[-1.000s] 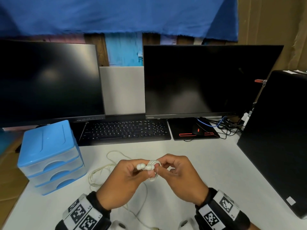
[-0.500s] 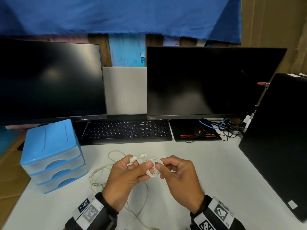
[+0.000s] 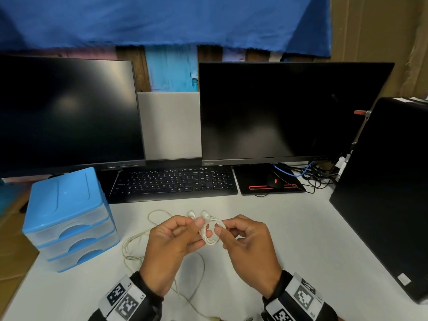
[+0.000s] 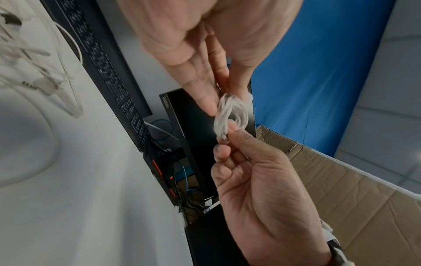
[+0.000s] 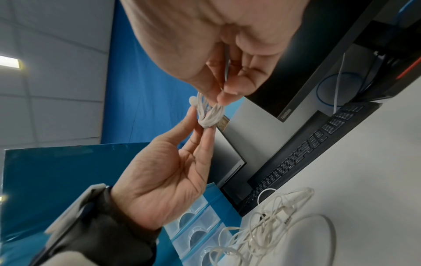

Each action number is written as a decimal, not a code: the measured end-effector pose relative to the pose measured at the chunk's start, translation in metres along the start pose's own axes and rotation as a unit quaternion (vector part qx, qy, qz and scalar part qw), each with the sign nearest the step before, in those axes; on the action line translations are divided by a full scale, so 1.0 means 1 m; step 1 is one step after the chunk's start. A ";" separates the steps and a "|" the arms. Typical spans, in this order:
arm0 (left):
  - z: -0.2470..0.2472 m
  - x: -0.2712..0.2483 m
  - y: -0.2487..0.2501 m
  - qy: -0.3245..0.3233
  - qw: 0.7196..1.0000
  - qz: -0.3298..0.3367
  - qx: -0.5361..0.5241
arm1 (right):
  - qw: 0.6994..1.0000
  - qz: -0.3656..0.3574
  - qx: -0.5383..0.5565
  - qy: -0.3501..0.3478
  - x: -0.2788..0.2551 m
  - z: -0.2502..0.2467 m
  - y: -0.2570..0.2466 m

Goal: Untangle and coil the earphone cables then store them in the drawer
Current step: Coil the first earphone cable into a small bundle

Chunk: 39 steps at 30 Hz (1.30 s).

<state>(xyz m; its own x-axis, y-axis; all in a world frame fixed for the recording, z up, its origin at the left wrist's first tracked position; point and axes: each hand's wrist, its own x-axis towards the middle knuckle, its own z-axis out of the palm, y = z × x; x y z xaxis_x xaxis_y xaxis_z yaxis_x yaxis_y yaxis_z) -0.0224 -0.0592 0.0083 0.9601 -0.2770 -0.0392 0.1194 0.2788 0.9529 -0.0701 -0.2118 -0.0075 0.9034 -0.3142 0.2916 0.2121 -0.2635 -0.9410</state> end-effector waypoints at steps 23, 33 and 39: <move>-0.001 -0.002 -0.004 -0.042 0.995 0.053 0.078 | 0.999 -0.025 -0.021 0.017 -0.003 0.000 -0.003; -0.003 -0.003 -0.006 -0.033 0.976 0.100 0.189 | 0.999 -0.022 -0.037 0.024 -0.006 0.000 -0.005; -0.011 0.002 0.000 -0.098 0.951 0.066 0.286 | 0.994 0.088 0.063 -0.034 -0.004 0.007 0.000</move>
<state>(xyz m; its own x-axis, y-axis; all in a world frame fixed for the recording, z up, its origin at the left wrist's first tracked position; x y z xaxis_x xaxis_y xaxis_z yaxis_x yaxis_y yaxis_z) -0.0176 -0.0497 0.0047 0.8845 -0.4566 0.0955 -0.2100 -0.2069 0.9556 -0.0716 -0.2042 -0.0099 0.9527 -0.2824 0.1124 0.0895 -0.0927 -0.9917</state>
